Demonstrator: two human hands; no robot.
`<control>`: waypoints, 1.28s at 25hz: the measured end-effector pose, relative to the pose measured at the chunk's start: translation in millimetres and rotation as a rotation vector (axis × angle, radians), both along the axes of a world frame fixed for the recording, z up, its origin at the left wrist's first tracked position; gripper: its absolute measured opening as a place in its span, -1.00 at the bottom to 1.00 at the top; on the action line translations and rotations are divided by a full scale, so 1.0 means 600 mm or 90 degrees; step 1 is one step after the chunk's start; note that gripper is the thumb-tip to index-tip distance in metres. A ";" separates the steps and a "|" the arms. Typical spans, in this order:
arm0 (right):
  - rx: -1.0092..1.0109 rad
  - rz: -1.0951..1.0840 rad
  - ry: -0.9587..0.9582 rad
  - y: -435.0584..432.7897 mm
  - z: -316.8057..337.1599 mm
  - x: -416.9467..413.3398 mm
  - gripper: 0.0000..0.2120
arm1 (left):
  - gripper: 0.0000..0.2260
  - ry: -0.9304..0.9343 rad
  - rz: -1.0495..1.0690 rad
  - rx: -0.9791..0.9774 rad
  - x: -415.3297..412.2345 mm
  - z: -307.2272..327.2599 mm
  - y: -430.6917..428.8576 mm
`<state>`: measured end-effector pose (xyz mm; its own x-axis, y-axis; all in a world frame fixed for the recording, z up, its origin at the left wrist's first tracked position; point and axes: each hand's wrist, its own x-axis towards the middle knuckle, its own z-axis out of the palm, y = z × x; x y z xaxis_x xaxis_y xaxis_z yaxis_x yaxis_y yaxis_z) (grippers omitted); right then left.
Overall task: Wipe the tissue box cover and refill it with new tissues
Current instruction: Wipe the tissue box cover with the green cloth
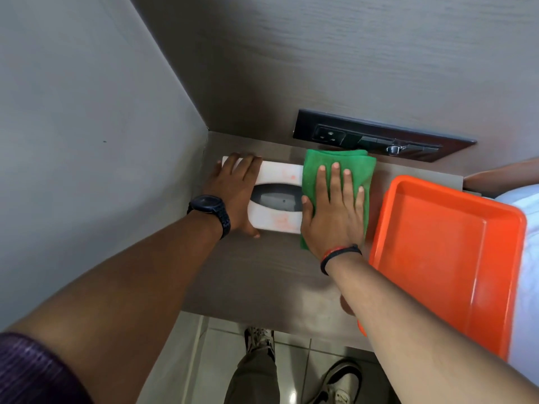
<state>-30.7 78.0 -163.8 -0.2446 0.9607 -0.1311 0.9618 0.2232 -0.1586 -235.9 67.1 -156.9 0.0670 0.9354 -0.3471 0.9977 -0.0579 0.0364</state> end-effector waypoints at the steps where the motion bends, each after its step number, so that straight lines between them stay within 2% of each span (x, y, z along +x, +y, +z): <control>1: -0.006 0.036 -0.005 -0.001 0.000 -0.006 -0.43 | 0.30 -0.002 0.002 0.000 0.001 0.001 0.000; 5: -0.008 0.136 -0.003 -0.004 0.001 -0.006 -0.46 | 0.29 -0.017 0.004 0.000 -0.002 0.011 0.002; 9: 0.012 0.002 0.028 -0.002 0.003 0.035 -0.47 | 0.30 0.006 -0.013 0.002 -0.004 0.013 0.001; 13: 0.025 -0.088 0.033 -0.003 0.000 -0.005 -0.46 | 0.32 -0.003 -0.005 -0.004 -0.002 0.008 -0.001; 19: -0.018 -0.001 0.053 -0.005 -0.002 -0.083 -0.45 | 0.29 -0.080 0.015 0.012 -0.006 0.011 -0.002; 23: -0.008 0.122 0.027 -0.016 0.006 -0.017 -0.48 | 0.31 -0.082 0.015 0.004 -0.008 0.016 -0.002; 26: 0.011 0.056 0.021 -0.015 0.009 0.013 -0.49 | 0.32 -0.068 0.012 0.002 -0.008 0.014 -0.003; 32: -0.007 -0.075 0.075 -0.031 -0.002 -0.083 -0.47 | 0.27 -0.076 0.009 0.023 -0.004 0.005 -0.005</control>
<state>-80.5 59.3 -164.9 -0.1448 0.9823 -0.1190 0.9558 0.1077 -0.2734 -238.2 64.4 -153.9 0.0923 0.9485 -0.3030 0.9871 -0.0473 0.1526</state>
